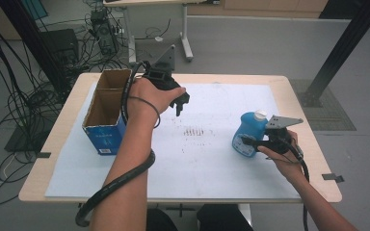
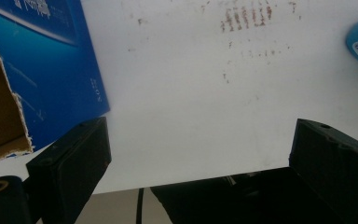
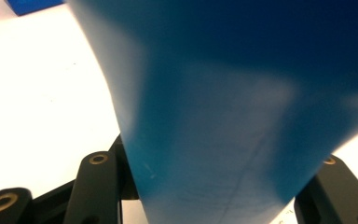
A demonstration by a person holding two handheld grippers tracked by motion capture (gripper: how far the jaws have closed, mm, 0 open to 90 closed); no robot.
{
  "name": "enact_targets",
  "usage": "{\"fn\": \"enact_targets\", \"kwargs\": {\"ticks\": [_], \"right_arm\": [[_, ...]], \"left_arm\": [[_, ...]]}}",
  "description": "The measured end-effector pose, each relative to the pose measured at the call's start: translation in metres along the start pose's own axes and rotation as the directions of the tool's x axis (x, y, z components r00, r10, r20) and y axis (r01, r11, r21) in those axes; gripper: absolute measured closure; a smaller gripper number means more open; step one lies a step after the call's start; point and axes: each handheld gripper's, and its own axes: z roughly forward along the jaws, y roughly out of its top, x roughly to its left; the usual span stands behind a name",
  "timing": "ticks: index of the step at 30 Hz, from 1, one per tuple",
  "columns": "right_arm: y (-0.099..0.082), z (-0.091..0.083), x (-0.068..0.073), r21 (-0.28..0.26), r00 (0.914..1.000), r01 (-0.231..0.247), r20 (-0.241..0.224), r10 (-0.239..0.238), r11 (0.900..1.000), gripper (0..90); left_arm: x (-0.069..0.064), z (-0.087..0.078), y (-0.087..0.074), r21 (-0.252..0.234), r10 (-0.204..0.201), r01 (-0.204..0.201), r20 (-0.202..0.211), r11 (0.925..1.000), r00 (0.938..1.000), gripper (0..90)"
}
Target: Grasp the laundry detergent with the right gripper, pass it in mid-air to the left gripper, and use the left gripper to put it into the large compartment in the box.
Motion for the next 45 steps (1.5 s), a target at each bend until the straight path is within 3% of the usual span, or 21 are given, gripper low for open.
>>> {"fn": "enact_targets", "kwargs": {"ticks": [12, 20, 27, 29, 35, 37, 40, 42, 45], "right_arm": [[0.033, -0.018, 0.006, 0.012, 0.9998, -0.013, -0.013, 0.013, 0.9998, 45.5], [0.063, -0.027, 0.022, 0.054, 0.9982, -0.006, -0.059, 0.009, 0.9985, 45.4], [0.076, -0.023, 0.032, 0.079, 0.9956, 0.003, -0.094, 0.005, 0.9969, 45.5], [0.082, -0.017, 0.034, 0.093, 0.994, 0.014, -0.109, -0.003, 0.9956, 45.5], [0.098, -0.002, 0.041, 0.112, 0.9877, 0.031, -0.156, -0.013, 0.9932, 45.5], [0.103, 0.004, 0.044, 0.114, 0.9845, 0.036, -0.175, -0.015, 0.9928, 45.4], [0.112, 0.014, 0.05, 0.122, 0.9786, 0.057, -0.204, -0.031, 0.991, 45.4], [0.117, 0.019, 0.053, 0.124, 0.9757, 0.072, -0.215, -0.044, 0.9897, 45.4], [0.127, 0.03, 0.059, 0.122, 0.9667, 0.095, -0.248, -0.063, 0.988, 45.4]], "left_arm": [[-0.001, -0.018, -0.001, -0.01, 0.055, -0.055, 0.018, 0.9984, 0.9983, 5.7], [0.003, -0.032, -0.003, -0.014, 0.107, -0.107, 0.024, 0.9942, 0.994, 5.6], [0.01, -0.038, -0.001, -0.021, 0.161, -0.16, 0.033, 0.9869, 0.9865, 5.6], [0.012, -0.04, 0.0, -0.025, 0.194, -0.193, 0.037, 0.9808, 0.9802, 5.6], [0.017, -0.046, 0.003, -0.016, 0.234, -0.233, 0.056, 0.9722, 0.9706, 5.7], [0.019, -0.051, 0.004, -0.031, 0.284, -0.283, 0.059, 0.9587, 0.957, 5.7], [0.022, -0.056, 0.005, -0.048, 0.332, -0.33, 0.047, 0.9428, 0.9421, 5.6], [0.023, -0.057, 0.006, -0.048, 0.341, -0.339, 0.045, 0.9396, 0.939, 5.5], [0.026, -0.059, 0.008, -0.049, 0.387, -0.386, 0.037, 0.9214, 0.9211, 5.4]]}}
